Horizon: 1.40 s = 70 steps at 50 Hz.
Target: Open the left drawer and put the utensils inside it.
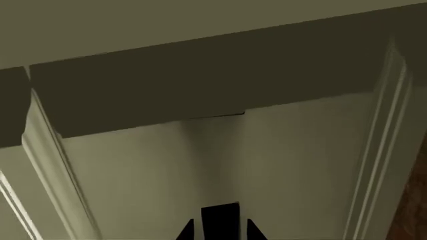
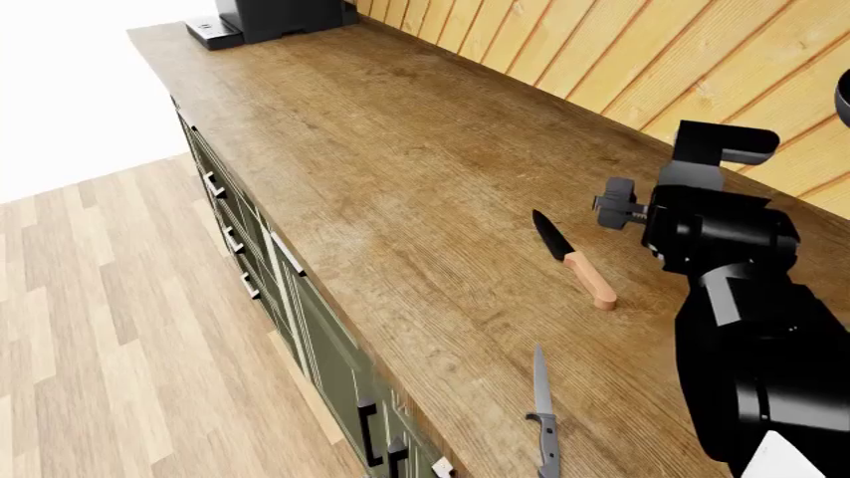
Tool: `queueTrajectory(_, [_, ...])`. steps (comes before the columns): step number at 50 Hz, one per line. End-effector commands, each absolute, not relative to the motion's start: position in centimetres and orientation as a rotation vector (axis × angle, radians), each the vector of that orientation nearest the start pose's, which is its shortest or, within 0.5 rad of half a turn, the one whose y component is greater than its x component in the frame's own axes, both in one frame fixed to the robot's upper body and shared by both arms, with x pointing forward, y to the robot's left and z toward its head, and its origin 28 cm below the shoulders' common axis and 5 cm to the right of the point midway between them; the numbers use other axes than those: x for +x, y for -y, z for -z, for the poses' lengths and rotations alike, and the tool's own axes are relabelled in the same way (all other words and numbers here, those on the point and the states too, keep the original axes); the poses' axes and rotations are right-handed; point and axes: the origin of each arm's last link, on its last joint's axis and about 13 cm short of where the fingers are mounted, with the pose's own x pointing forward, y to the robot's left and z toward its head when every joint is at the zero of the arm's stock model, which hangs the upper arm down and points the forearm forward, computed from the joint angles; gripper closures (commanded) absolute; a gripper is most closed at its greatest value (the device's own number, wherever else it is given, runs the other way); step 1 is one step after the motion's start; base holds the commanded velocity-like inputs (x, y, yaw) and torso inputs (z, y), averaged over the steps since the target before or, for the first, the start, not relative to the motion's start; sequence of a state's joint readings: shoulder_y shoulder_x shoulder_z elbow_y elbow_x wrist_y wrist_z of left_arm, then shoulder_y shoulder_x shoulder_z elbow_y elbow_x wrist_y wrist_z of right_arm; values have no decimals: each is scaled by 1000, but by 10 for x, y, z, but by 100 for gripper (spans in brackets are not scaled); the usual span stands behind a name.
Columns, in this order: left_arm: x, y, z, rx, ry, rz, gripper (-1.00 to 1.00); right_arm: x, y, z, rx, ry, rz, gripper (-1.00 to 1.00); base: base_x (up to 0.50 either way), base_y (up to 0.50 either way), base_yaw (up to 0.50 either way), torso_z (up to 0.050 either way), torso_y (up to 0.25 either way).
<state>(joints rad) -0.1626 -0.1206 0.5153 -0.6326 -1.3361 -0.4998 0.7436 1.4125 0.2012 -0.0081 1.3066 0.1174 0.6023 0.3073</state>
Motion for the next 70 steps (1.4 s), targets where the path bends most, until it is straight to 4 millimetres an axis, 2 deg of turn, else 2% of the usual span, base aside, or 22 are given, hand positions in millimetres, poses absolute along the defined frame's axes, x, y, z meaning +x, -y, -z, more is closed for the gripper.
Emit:
queueTrajectory(1, [118,-155,92,-1369,-818,878,100,413,176,-194,54,-502,459,-100,0,0,0,0,0])
queueTrajectory(13, [87,-178,101,-1372,-796,884,100,413,176,-194,56,-500,462,-100,0,0,0,0,0])
queueTrajectory(22, [63,-205,111,-1375,-755,818,100,412,176,-192,59,-502,467,-100,0,0,0,0,0])
queueTrajectory(28, [53,-213,116,-1370,-742,800,100,413,174,-193,58,-501,461,-100,0,0,0,0,0])
queueTrajectory(52, [52,-214,116,-1371,-728,800,100,412,174,-191,49,-506,468,-100,0,0,0,0,0])
queueTrajectory(58, [-8,-246,148,-1421,-701,760,100,412,176,-189,55,-504,462,-100,0,0,0,0,0])
queueTrajectory(60, [-28,-255,153,-1443,-691,768,100,412,177,-190,57,-503,462,-100,0,0,0,0,0])
queueTrajectory(62, [-50,-261,148,-1466,-681,789,100,412,179,-191,59,-498,466,-100,0,0,0,0,0])
queueTrajectory(70, [-70,-269,138,-1532,-666,771,100,411,177,-187,57,-504,462,-100,0,0,0,0,0])
